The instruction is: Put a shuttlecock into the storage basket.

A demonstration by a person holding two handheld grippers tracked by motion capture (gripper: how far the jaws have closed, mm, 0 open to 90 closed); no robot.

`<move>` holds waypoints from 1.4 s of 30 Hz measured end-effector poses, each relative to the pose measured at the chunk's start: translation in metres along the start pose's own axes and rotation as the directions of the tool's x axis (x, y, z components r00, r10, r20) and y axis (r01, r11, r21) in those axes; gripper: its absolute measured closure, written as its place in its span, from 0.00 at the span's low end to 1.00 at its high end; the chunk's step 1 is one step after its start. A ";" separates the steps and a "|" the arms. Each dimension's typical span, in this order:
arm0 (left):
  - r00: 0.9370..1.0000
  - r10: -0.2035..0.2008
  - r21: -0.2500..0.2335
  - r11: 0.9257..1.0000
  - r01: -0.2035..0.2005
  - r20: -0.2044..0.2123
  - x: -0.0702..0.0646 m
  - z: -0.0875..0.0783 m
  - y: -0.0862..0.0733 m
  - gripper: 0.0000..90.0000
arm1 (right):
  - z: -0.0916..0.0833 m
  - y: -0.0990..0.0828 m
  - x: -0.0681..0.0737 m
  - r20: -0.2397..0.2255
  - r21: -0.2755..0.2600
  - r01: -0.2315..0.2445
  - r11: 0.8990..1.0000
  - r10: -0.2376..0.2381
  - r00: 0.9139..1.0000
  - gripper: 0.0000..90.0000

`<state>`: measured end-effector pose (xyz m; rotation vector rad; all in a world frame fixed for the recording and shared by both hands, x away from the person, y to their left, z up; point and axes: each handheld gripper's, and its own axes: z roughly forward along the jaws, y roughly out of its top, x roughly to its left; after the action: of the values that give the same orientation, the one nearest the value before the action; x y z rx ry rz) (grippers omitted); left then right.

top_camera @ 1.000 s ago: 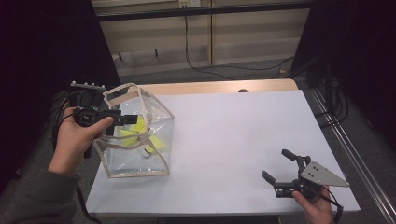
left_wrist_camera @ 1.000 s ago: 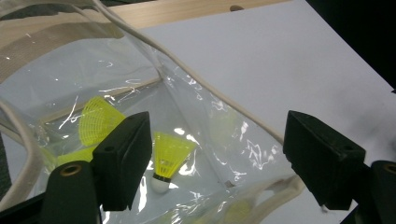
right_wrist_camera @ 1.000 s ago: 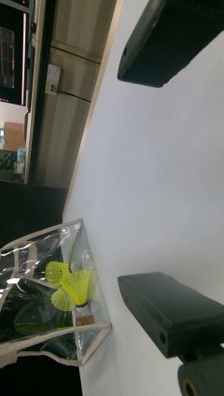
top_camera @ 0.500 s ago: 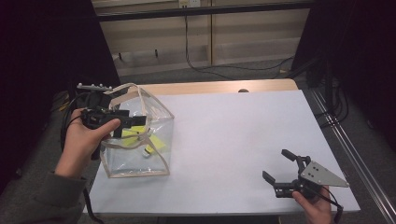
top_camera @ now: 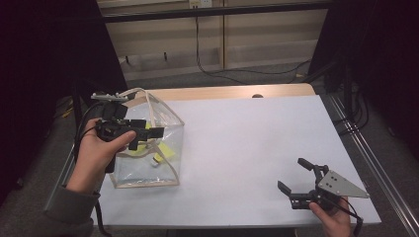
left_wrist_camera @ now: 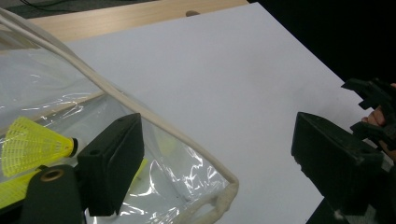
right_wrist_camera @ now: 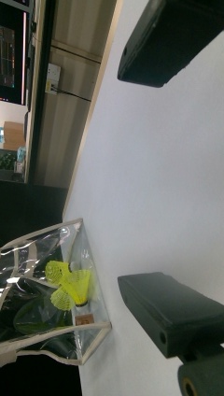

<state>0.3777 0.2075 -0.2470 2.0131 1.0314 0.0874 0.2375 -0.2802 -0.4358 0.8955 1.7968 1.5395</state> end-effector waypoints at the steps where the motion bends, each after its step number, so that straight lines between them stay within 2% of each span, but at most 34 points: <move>1: 1.000 0.005 -0.001 1.000 -0.005 0.001 0.000 0.001 0.000 0.19 | 0.000 0.000 0.000 -0.001 -0.001 0.001 1.000 -0.001 1.000 0.03; 9: 1.000 0.014 -0.014 1.000 -0.014 0.013 -0.007 0.001 0.002 0.18 | 0.000 0.000 0.000 -0.004 0.002 0.000 1.000 0.000 1.000 0.03; 19: 0.998 0.033 -0.041 0.999 -0.030 0.056 -0.018 0.005 0.002 0.17 | 0.001 -0.001 0.000 -0.004 0.003 -0.001 1.000 0.001 1.000 0.03; 29: 0.995 0.035 -0.063 0.998 -0.029 0.098 -0.025 0.012 -0.003 0.17 | 0.000 0.000 0.000 -0.003 0.002 -0.001 1.000 0.001 1.000 0.03; 42: 0.991 0.062 -0.074 0.996 -0.053 0.119 -0.035 0.017 -0.006 0.17 | 0.000 0.000 0.000 -0.003 0.001 -0.002 1.000 0.002 1.000 0.03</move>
<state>0.3574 0.1737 -0.2518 1.9587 0.8815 0.0313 0.2378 -0.2802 -0.4363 0.8963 1.7994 1.5420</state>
